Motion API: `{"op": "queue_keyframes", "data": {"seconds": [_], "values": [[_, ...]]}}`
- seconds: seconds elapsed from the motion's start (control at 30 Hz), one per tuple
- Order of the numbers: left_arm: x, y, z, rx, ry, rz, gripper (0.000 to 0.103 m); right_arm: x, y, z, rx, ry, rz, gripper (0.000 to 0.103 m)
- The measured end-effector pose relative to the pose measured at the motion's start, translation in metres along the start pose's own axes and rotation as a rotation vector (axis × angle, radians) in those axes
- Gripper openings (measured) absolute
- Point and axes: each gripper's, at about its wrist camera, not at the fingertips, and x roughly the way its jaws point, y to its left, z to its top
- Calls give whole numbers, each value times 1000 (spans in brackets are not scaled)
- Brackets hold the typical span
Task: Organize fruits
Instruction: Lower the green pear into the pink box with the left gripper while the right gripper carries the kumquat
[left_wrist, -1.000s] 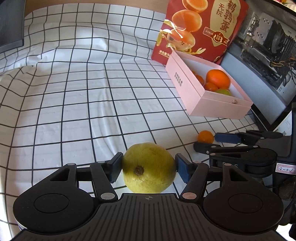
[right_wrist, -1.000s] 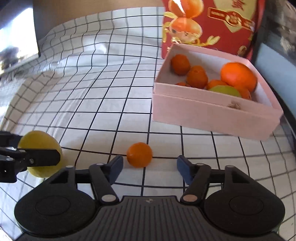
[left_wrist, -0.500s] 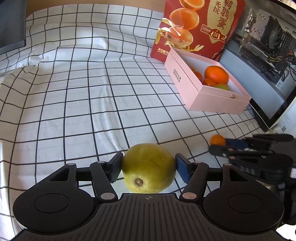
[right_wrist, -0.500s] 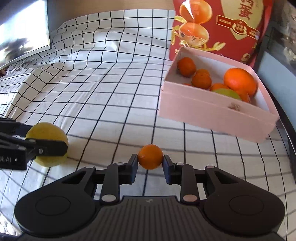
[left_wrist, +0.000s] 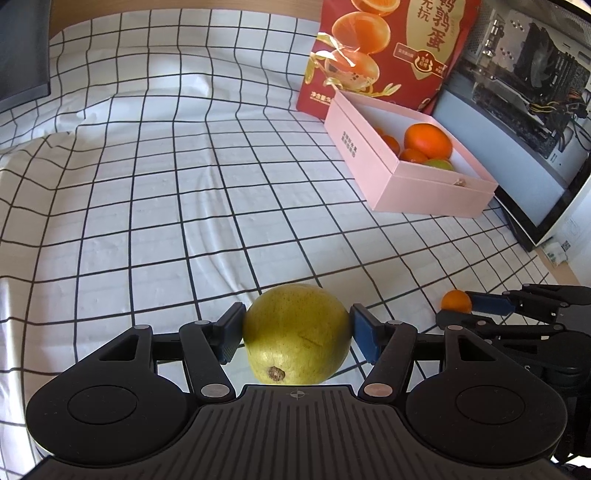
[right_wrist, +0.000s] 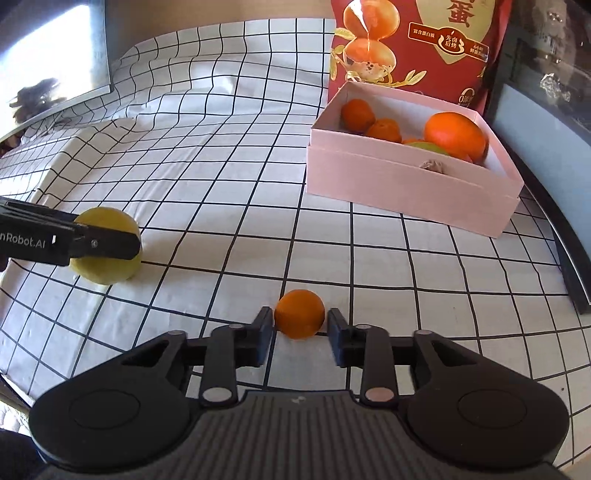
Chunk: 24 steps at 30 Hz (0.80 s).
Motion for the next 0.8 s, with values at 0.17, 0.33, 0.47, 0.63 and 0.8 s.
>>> {"op": "queue_keyframes", "data": {"seconds": [0.17,0.33,0.47,0.63,0.8], "values": [[-1,0,-1,2,8,0,67,4,-2,4,15,-1,4,37],[2,0,1,2,18,-6,67,1,1,6,6,-14,-7,32],[5,-7,2,43,23,-3,67,-4,-4,7,9,-23,-13,30],[11,-9,13,38,20,-64,66,-5,-16,9,31,-20,-41,28],[7,-28,69,85,-61,-163,66,-20,-40,28,115,-72,-43,27]]}}
